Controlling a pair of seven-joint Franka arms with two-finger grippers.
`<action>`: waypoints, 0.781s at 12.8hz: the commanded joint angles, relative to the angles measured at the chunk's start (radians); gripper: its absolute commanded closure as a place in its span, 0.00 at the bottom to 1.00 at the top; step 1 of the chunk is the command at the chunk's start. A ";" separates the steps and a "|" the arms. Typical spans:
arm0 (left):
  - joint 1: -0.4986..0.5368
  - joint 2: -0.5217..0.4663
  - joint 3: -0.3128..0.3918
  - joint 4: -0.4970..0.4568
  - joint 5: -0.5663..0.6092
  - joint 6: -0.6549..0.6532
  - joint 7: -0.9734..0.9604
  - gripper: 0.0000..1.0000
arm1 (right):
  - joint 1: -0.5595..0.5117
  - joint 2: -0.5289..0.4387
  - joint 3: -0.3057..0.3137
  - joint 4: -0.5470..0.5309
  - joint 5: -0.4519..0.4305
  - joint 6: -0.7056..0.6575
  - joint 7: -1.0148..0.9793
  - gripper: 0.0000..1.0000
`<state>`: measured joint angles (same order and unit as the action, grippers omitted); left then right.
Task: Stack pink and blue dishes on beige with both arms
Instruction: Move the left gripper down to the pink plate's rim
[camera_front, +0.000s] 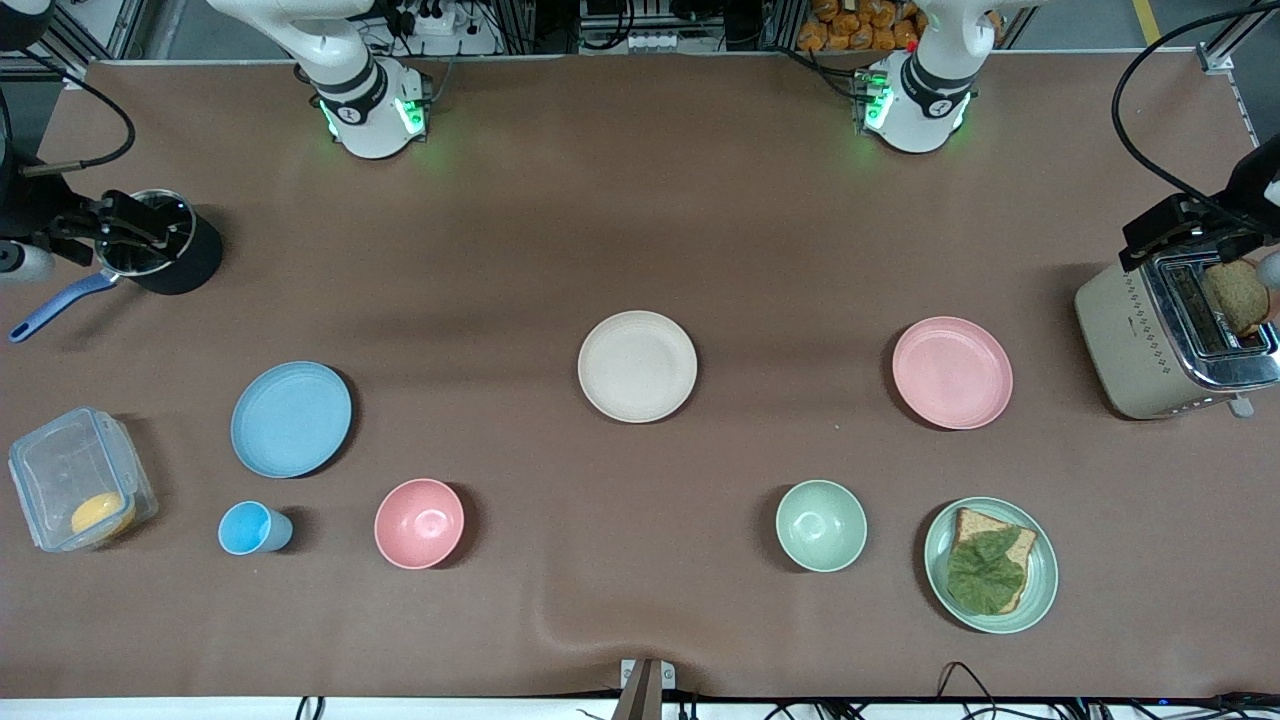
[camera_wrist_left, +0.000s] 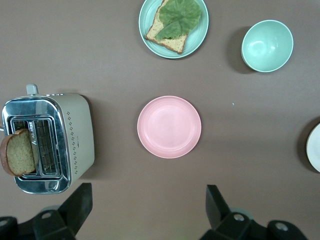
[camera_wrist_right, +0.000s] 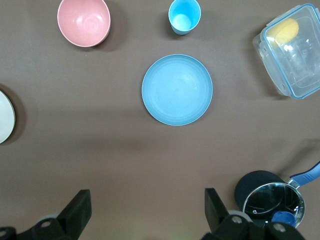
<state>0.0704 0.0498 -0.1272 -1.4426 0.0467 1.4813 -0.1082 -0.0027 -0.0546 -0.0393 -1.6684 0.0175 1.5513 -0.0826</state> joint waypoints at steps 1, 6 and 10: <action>0.006 -0.021 0.001 -0.013 -0.010 -0.006 0.021 0.00 | -0.011 0.012 0.009 0.013 -0.019 -0.008 0.017 0.00; 0.006 0.005 0.003 -0.010 0.001 -0.006 0.015 0.00 | -0.013 0.009 0.009 0.015 -0.021 -0.005 0.018 0.00; 0.043 0.041 0.009 -0.067 -0.011 0.031 0.022 0.00 | -0.014 0.010 0.007 0.016 -0.021 -0.002 0.018 0.00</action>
<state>0.0996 0.0843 -0.1197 -1.4731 0.0468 1.4858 -0.1077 -0.0039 -0.0477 -0.0415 -1.6674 0.0151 1.5539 -0.0803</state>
